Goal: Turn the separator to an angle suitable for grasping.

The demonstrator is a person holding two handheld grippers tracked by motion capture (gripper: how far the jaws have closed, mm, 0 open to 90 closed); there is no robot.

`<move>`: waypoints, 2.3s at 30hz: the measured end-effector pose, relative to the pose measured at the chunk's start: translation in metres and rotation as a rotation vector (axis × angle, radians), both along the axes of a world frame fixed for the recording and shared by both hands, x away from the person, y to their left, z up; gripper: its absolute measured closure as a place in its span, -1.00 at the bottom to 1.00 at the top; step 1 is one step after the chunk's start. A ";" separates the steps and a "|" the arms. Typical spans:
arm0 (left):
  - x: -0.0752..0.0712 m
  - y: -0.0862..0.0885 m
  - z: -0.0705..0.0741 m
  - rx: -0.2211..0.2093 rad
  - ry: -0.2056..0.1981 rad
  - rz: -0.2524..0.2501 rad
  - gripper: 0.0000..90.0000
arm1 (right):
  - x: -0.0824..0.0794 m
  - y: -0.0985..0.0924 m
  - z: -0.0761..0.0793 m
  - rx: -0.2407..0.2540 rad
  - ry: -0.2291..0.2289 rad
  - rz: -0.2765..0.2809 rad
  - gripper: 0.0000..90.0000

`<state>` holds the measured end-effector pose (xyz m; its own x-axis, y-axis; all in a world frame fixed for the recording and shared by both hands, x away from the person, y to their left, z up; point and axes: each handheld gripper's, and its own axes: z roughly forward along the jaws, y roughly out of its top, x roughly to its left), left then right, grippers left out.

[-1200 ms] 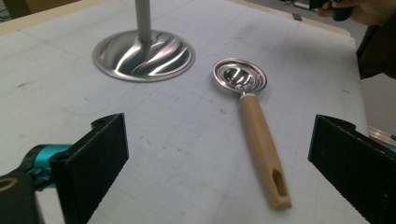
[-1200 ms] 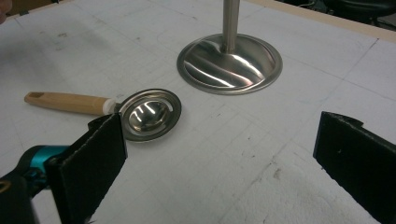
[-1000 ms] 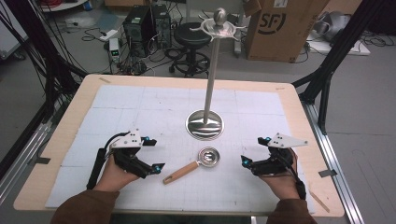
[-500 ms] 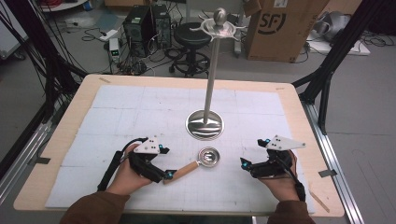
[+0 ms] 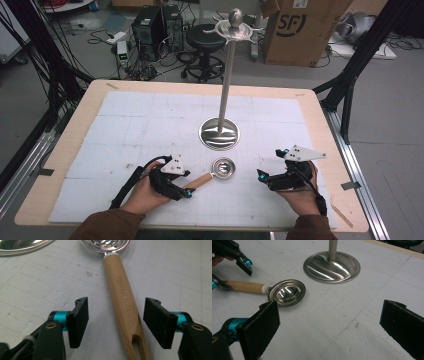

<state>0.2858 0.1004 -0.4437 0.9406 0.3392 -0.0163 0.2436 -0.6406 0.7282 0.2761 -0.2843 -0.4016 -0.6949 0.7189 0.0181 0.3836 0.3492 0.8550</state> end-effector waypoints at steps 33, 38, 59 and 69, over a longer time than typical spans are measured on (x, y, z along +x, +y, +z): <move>0.005 0.000 0.002 0.021 0.009 -0.041 0.46 | 0.002 0.003 -0.003 -0.012 0.007 0.000 -0.96; 0.008 -0.001 0.003 0.022 0.018 -0.056 0.56 | 0.002 0.003 -0.002 -0.007 0.006 0.004 -0.96; 0.010 -0.017 0.003 0.035 -0.009 -0.025 0.42 | 0.003 0.003 -0.002 -0.002 0.009 0.006 -0.96; 0.018 -0.029 0.008 0.094 0.020 -0.045 0.50 | 0.004 0.004 -0.002 -0.006 0.011 0.011 -0.96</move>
